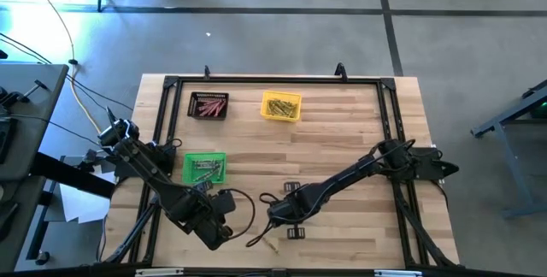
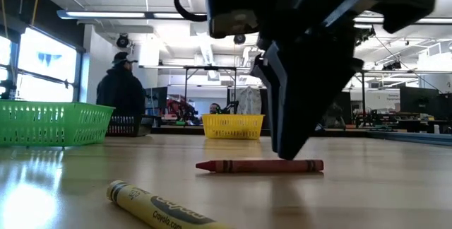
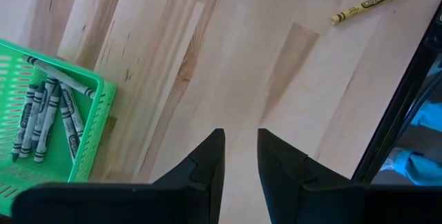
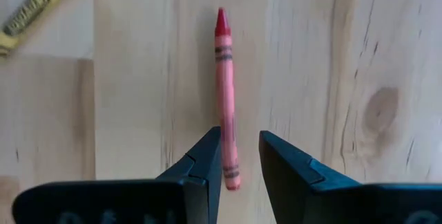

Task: Sort crayons
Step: Put the red crayon into the black bin

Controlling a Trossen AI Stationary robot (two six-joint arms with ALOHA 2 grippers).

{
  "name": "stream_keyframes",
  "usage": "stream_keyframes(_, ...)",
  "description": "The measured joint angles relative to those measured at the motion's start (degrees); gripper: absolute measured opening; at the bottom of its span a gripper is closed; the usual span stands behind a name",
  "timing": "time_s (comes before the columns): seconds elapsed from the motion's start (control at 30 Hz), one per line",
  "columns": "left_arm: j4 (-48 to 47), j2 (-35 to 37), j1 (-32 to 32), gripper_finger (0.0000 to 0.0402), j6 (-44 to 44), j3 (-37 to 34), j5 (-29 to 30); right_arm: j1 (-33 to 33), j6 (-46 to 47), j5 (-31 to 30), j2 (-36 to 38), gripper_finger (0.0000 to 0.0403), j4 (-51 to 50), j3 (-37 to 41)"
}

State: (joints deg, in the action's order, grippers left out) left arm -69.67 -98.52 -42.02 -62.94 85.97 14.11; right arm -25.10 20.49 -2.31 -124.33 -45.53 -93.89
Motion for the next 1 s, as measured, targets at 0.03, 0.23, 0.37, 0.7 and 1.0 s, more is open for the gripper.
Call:
stream_keyframes(0.03,0.0,0.0,0.0,0.0072,-0.02,0.0,0.0,0.02,0.0,0.17,-0.13,0.0083,0.68,0.0)
stream_keyframes(0.23,0.0,0.0,-0.04,0.0072,-1.09,0.0,0.0,0.0,-0.01,3.97,-2.39,0.0083,2.31,-0.29)
stream_keyframes(0.37,0.0,0.0,-0.11,0.0072,-1.51,0.0,0.02,0.03,0.06,4.45,-3.36,0.0082,2.28,-0.33)
stream_keyframes(0.7,0.0,0.0,-0.09,0.0072,-2.95,0.0,0.13,0.61,4.73,8.95,-3.41,0.0013,2.24,-0.22)
stream_keyframes(1.0,0.02,0.02,-0.09,0.0072,-3.04,0.0,1.52,0.2,5.03,12.43,2.31,0.0005,-1.87,0.18)
